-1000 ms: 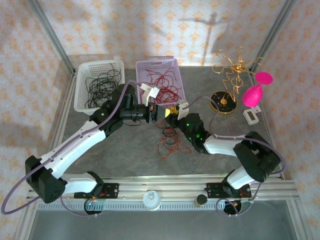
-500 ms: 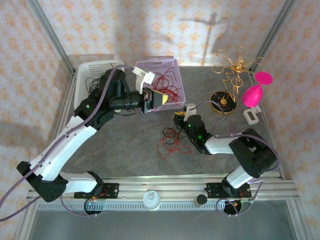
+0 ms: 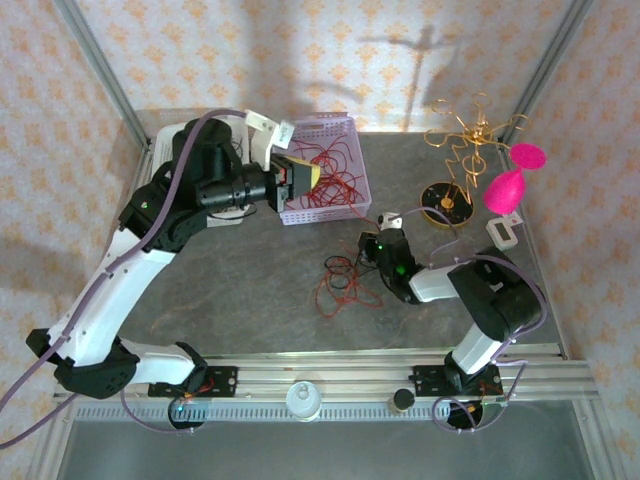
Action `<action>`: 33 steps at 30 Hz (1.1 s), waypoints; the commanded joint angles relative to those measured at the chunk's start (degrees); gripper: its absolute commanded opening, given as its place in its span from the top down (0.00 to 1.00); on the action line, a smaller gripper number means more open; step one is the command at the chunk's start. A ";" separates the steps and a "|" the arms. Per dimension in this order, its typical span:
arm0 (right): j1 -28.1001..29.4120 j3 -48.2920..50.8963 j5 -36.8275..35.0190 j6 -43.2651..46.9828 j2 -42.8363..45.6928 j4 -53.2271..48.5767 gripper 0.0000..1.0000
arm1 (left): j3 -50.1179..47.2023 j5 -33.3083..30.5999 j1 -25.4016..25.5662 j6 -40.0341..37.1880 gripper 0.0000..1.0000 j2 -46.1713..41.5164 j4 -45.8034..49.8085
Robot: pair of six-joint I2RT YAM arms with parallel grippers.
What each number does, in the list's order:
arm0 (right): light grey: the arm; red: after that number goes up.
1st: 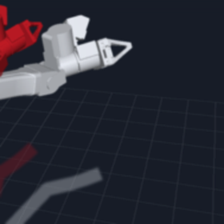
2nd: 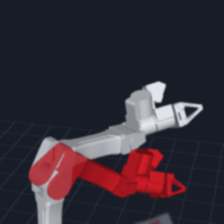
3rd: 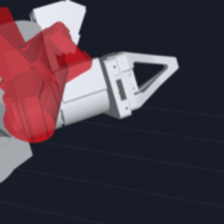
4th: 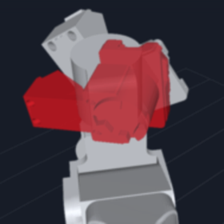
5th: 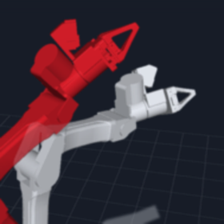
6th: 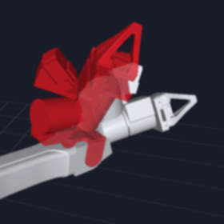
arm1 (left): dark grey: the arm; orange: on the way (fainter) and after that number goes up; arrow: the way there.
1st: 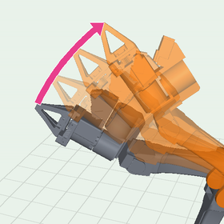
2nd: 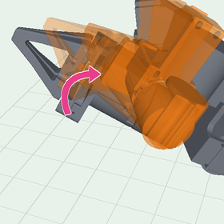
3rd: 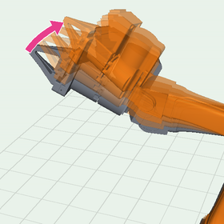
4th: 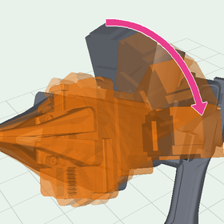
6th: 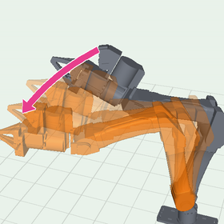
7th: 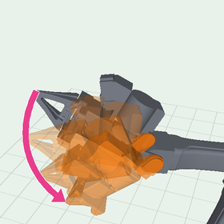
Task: Untangle the cables
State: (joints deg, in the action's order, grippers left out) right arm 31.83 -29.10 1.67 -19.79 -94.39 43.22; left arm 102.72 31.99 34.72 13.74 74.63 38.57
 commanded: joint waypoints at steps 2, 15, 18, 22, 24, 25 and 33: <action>-1.70 -0.63 0.76 -2.89 -0.71 -0.86 0.88 | 4.25 -4.56 -0.40 -1.92 1.00 -0.82 1.16; -5.82 -1.30 6.82 -6.14 -3.44 -1.09 0.88 | 8.11 -17.55 -0.53 -5.47 1.00 -6.31 -5.67; -5.87 -1.39 6.92 -6.20 -3.61 -1.11 0.91 | 8.60 -20.15 -0.53 -6.38 1.00 -6.16 -6.94; -5.91 -1.57 7.24 -6.16 -4.04 -1.10 0.94 | 8.29 -24.34 -0.53 -7.49 1.00 -6.25 -10.84; -5.87 -1.92 7.68 -6.05 -4.14 -1.21 0.96 | 7.20 -24.14 -0.62 -7.56 1.00 -5.96 -13.57; -5.91 -1.92 7.81 -5.91 -4.09 -1.38 0.96 | 6.73 -23.93 -0.62 -7.56 1.00 -5.59 -14.63; -5.89 -1.31 11.64 -4.69 -1.24 -1.51 0.92 | 6.53 -29.59 -1.87 -9.58 1.00 -0.95 -18.59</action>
State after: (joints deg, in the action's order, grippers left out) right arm 26.20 -29.80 11.38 -25.39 -97.80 42.39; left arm 109.73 5.87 33.78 6.22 72.53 24.08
